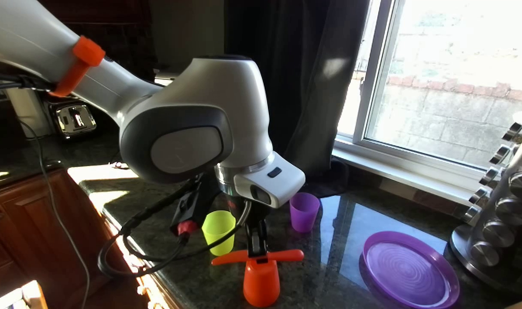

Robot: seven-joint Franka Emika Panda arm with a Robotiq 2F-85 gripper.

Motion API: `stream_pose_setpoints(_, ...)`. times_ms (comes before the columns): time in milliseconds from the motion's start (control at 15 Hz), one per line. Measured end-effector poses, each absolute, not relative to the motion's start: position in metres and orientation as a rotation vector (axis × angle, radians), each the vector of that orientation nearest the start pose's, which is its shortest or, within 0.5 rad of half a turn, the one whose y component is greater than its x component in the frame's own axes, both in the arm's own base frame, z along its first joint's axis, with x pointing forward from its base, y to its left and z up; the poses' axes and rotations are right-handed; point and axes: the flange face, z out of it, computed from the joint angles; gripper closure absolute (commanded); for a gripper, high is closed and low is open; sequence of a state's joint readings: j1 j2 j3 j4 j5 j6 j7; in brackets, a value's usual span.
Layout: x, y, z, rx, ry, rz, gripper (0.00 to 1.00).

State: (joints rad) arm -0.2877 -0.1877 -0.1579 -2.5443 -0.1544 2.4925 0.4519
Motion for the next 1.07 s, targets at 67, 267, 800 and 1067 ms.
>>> stream_pose_setpoints(67,0.4099,-0.1941,0.3504,-2.965,1.219,-0.217,0.96)
stream_pose_setpoints(267,0.41,-0.1941,0.3504,-2.965,1.219,-0.218,0.59)
stream_pose_setpoints(800,0.4139,-0.1951,0.351,-2.955,1.226,-0.272,0.0)
stream_pose_setpoints(1067,0.4137,-0.1971,0.3528,-2.956,1.223,-0.278,0.0)
